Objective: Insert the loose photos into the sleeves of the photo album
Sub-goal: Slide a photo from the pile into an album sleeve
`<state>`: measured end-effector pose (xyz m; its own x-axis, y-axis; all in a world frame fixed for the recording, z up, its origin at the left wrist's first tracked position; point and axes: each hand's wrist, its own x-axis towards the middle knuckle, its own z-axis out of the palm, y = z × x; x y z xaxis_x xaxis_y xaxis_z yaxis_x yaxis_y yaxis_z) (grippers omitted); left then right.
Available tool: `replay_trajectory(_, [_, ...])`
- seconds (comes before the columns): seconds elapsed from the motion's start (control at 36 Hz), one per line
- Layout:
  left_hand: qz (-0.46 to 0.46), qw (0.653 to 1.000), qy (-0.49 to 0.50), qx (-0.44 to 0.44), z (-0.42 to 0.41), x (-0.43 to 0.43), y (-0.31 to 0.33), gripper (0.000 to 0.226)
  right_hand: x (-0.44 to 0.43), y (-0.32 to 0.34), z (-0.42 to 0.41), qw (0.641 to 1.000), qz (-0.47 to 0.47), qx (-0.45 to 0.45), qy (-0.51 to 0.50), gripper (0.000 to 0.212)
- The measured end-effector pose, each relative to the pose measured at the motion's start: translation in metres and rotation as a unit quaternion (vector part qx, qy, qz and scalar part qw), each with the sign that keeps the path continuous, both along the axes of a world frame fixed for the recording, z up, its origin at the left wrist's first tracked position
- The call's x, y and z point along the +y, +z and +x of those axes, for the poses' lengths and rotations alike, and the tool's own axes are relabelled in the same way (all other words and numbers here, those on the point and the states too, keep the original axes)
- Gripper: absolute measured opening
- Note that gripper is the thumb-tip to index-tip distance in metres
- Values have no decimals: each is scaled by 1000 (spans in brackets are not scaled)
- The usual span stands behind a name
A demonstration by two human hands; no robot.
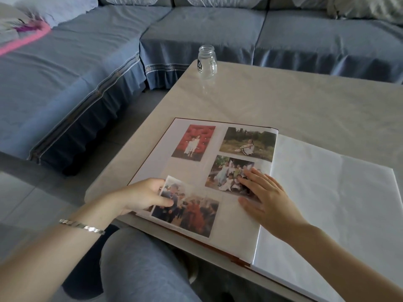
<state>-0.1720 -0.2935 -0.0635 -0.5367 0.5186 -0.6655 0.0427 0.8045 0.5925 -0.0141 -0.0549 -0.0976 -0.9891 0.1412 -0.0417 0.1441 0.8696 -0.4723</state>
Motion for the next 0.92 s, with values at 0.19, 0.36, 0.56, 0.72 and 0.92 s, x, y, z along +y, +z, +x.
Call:
replay_trajectory(0.19, [25, 999, -32, 3, 24, 31, 0, 4, 11, 2, 0, 999, -42, 1, 11, 46])
replay_trajectory(0.36, [37, 993, 39, 109, 26, 34, 3, 22, 12, 0, -2, 999, -41, -3, 8, 46])
replay_trajectory(0.56, [53, 984, 143, 89, 29, 30, 0, 32, 11, 0, -1, 999, -48, -5, 7, 46])
replay_trajectory(0.72, [97, 974, 204, 37, 35, 27, -2, 19, 11, -1, 0, 999, -46, 1, 5, 45])
replay_trajectory(0.92, [85, 986, 130, 57, 46, 26, 1, 11, 12, -2, 0, 999, -44, 1, 8, 45])
